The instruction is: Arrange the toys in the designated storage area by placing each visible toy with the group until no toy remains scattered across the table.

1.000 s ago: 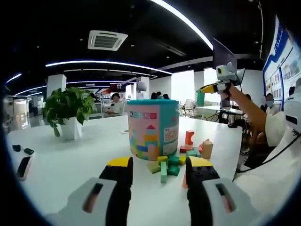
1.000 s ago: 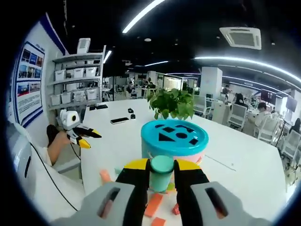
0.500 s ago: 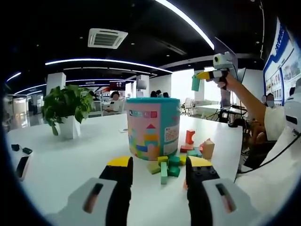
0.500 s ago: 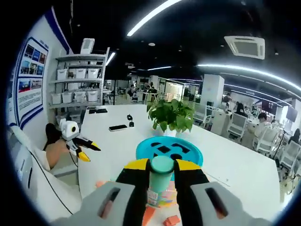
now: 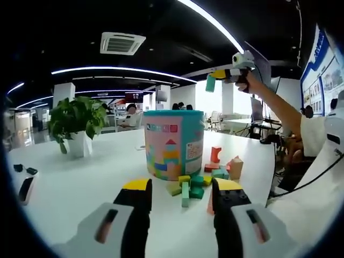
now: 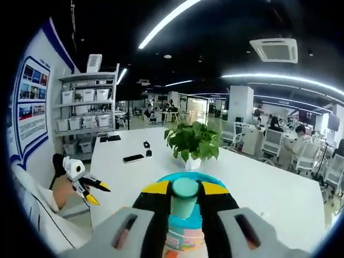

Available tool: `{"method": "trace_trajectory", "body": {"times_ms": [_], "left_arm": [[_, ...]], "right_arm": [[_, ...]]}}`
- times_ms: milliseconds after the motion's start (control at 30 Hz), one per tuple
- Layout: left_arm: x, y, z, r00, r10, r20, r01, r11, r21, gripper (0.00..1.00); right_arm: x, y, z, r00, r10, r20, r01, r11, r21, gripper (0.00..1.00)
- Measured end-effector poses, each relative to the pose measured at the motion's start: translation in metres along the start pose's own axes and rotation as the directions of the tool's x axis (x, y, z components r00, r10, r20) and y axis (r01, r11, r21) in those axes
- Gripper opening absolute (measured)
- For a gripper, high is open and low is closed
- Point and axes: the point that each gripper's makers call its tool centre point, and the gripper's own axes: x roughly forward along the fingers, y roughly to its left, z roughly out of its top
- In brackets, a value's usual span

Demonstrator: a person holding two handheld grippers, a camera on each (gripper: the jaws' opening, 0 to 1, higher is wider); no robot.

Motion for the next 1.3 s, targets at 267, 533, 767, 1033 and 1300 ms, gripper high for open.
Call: {"method": "trace_trajectory", "body": {"times_ms": [267,533,767,1033,1300], "left_arm": [[0.0,0.006,0.002,1.0,0.011,0.002,-0.011,1.0,-0.005,0.46],[0.002,0.003,0.004,1.0,0.009,0.002,-0.009,1.0,0.003,0.46],[0.001,0.005,0.004,1.0,0.01,0.008,-0.01,1.0,0.0,0.46],[0.0,0.012,0.004,1.0,0.022,0.015,-0.022,1.0,-0.013,0.46],[0.007,0.017,0.002,1.0,0.026,0.005,-0.026,0.999,-0.022,0.46]], "right_arm": [[0.013,-0.03,0.023,0.996,-0.072,-0.044,0.069,0.996,-0.064,0.2],[0.031,-0.053,0.055,0.995,-0.071,-0.065,0.072,0.997,0.014,0.2],[0.045,-0.041,0.047,0.996,-0.072,-0.059,0.071,0.997,-0.028,0.2],[0.062,-0.042,0.036,0.995,-0.091,-0.046,0.088,0.994,-0.058,0.2],[0.076,-0.054,0.002,0.996,-0.061,-0.067,0.063,0.998,0.03,0.2]]}}
